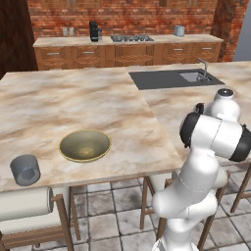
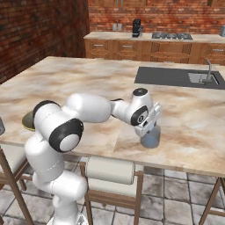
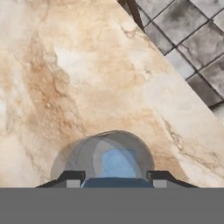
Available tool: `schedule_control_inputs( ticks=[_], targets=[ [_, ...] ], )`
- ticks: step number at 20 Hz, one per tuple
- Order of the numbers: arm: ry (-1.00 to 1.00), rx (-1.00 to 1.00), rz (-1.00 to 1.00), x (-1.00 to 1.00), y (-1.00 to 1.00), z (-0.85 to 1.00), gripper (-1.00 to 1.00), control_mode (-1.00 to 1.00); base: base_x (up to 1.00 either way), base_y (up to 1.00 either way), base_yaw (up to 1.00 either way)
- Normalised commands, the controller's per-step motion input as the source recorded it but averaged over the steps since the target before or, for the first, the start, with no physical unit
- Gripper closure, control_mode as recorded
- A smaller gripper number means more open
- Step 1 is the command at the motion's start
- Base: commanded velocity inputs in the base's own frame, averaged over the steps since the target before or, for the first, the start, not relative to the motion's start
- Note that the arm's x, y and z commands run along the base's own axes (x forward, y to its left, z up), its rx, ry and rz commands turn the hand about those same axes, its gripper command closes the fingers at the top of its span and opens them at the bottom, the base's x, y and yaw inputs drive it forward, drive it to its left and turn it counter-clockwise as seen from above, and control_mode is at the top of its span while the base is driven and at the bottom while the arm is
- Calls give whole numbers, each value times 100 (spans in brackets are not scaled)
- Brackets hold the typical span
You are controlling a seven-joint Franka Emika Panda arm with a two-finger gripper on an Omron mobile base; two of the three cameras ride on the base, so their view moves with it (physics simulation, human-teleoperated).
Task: There are four ice cubes in the ice bowl. Place two ice cubes in each glass of water.
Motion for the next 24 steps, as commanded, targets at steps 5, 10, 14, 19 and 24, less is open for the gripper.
schedule_control_inputs(
  ticks=[5,10,14,19,24],
  targets=[
    [0,0,6,24,-12,-13,100,-100,0,0,0],
    [0,0,7,16,-1,-17,100,-100,0,0,0],
    [0,0,7,17,0,-19,100,-100,0,0,0],
    [0,0,7,24,0,-28,100,-100,0,0,0],
    [0,0,7,21,-1,-19,-100,-100,0,0,0]
  ],
)
